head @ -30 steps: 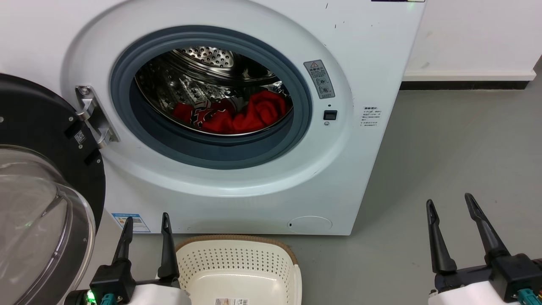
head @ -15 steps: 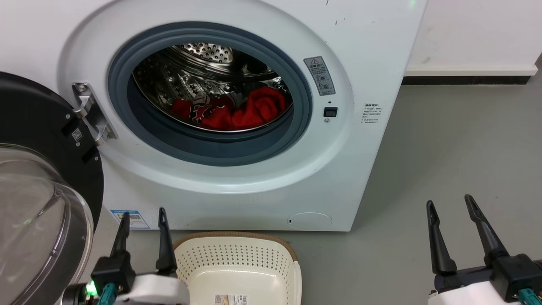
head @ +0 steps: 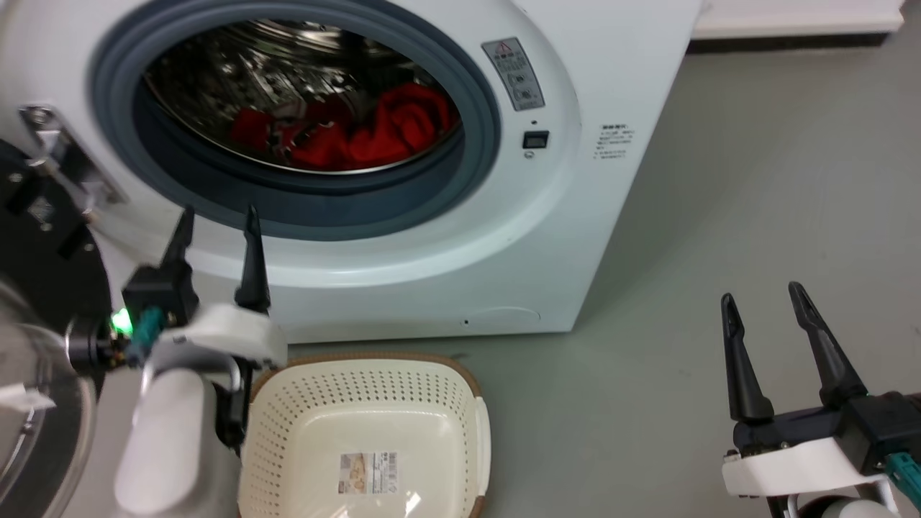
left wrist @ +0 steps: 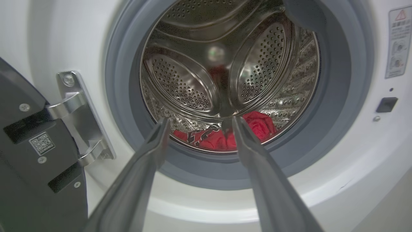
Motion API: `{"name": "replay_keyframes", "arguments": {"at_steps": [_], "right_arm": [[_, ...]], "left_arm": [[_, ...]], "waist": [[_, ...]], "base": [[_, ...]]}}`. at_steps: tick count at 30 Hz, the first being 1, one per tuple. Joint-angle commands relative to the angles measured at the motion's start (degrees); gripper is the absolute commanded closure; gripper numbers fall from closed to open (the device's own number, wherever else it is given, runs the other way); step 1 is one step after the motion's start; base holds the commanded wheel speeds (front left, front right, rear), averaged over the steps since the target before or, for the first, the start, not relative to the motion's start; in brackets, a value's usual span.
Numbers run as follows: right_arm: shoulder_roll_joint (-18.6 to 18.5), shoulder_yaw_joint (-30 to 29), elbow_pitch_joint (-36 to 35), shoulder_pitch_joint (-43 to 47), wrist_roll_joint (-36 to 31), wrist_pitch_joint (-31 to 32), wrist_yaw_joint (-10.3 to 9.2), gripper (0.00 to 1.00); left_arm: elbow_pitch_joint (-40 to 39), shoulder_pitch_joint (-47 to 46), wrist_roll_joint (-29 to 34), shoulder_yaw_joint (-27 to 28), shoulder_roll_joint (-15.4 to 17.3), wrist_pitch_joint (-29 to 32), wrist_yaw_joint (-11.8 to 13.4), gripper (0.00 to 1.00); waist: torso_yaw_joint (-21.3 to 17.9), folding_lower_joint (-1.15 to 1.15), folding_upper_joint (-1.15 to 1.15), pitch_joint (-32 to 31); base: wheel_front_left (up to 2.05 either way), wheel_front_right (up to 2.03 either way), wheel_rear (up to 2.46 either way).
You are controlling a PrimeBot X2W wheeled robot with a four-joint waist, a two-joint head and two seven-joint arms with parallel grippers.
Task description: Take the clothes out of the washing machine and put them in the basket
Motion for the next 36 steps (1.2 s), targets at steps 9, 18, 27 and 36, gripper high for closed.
{"name": "replay_keyframes", "arguments": {"at_steps": [9,18,27,36], "right_arm": [[0.19,-0.17,-1.09,-4.7,1.37,-0.12,-0.04,0.0],[0.19,-0.14,-1.94,-9.82,3.25,-0.12,-0.04,0.0],[0.2,1.09,-3.2,-13.58,5.75,-0.12,-0.04,0.0],[0.2,3.12,-4.29,-15.66,8.5,-0.12,-0.04,0.0]], "left_arm": [[16.8,-21.1,2.41,-2.44,6.11,1.99,-2.89,0.0],[28.87,-39.48,2.01,-5.91,10.96,11.63,-5.39,0.0],[34.26,-53.16,-4.84,-15.29,17.24,26.15,-5.74,0.0],[33.19,-61.12,-13.45,-23.6,22.99,37.97,-5.76,0.0]], "waist": [[-3.83,0.0,0.0,10.25],[-6.16,0.0,0.0,19.08],[-9.11,0.0,0.0,27.13],[-11.59,0.0,0.0,32.84]], "base": [[0.0,0.0,0.0],[0.0,0.0,0.0],[0.0,0.0,0.0],[0.0,0.0,0.0]]}}
